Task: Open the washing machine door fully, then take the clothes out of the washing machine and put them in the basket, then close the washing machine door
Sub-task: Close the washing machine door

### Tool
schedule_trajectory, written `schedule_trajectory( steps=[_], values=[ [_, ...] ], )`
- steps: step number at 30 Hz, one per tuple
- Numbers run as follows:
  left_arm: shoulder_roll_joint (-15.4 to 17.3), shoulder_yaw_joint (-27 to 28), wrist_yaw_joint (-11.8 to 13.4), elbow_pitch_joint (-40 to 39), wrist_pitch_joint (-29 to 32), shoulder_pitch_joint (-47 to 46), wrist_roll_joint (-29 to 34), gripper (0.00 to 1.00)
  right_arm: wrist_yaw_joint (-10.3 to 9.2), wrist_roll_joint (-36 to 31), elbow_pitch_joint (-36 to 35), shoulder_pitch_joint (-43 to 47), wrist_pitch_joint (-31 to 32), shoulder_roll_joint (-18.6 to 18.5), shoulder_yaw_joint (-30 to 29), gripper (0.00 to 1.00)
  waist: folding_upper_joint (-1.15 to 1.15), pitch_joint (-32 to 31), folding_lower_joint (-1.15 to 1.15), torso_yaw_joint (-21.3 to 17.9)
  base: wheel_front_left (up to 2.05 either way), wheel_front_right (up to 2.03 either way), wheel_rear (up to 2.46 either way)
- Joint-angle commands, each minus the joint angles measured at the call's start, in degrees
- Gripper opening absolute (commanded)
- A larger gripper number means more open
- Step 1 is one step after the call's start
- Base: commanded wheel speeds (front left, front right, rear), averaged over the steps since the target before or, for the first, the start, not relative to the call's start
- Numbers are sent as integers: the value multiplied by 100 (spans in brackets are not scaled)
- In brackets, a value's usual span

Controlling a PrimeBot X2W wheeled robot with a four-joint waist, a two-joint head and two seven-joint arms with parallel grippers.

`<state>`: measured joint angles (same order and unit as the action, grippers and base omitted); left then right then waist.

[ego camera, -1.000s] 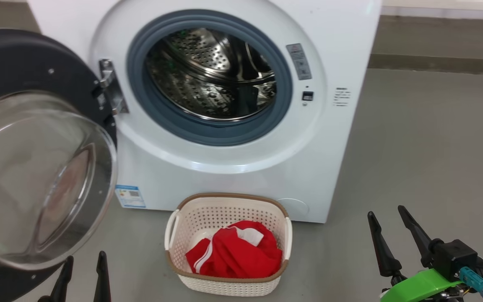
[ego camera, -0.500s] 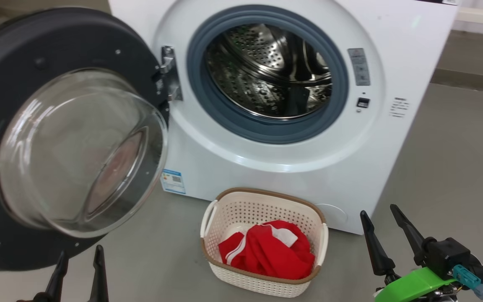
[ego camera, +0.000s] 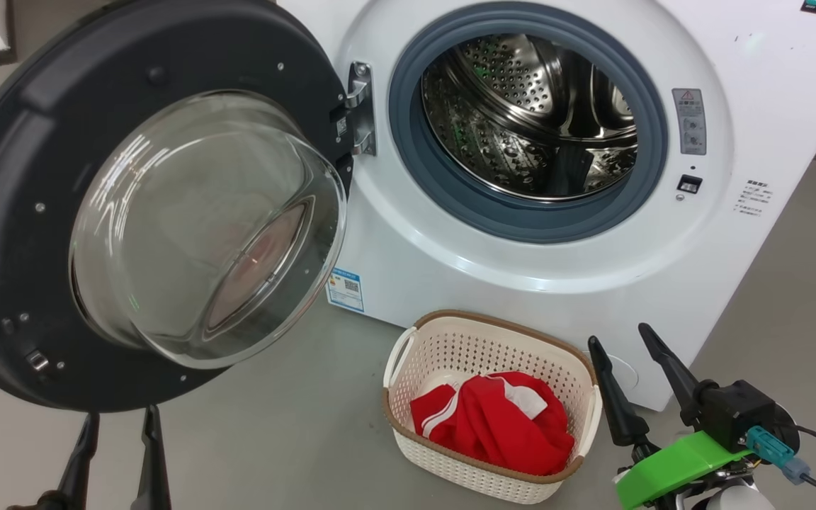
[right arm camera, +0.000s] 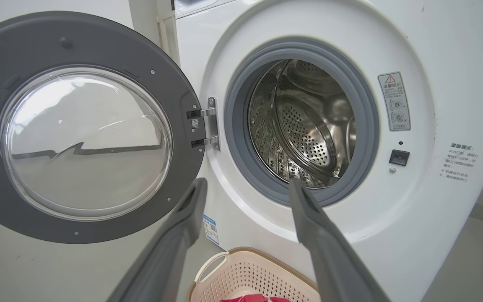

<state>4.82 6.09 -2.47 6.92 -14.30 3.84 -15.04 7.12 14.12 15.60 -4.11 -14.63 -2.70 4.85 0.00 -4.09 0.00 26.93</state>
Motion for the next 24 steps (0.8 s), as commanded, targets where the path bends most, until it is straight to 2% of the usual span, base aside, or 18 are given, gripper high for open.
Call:
schedule_trajectory(
  steps=[1, 11, 18, 19, 20, 24],
  values=[
    [94, 219, 59, -202, -54, -59, -5, 100, 36, 72, -104, -290, -37, -34, 177, 100, 0, 49, 0, 43, 0, 0, 0],
    [86, 289, 146, -322, -62, 12, -23, 100, 36, 112, -52, -372, -37, -69, 274, 100, 0, 72, 0, 59, 0, 0, 0],
    [116, 219, 79, -267, 69, 31, -90, 98, 36, 129, -23, -348, -37, -85, 297, 100, 0, 43, 0, 32, 0, 0, 0],
    [132, 178, 53, -242, 151, 32, -92, 25, 36, 130, -23, -342, -37, -85, 295, 100, 0, 40, 0, 29, 0, 0, 0],
    [134, 154, 43, -241, 196, 18, -101, 0, 36, 131, -24, -334, -37, -85, 292, 100, 0, 37, 0, 27, 0, 0, 0],
    [177, 153, 56, -405, 251, -177, -140, 0, 36, 135, -23, -300, -37, -103, 281, 100, 0, 33, 0, 27, 0, 0, 0]
  ],
)
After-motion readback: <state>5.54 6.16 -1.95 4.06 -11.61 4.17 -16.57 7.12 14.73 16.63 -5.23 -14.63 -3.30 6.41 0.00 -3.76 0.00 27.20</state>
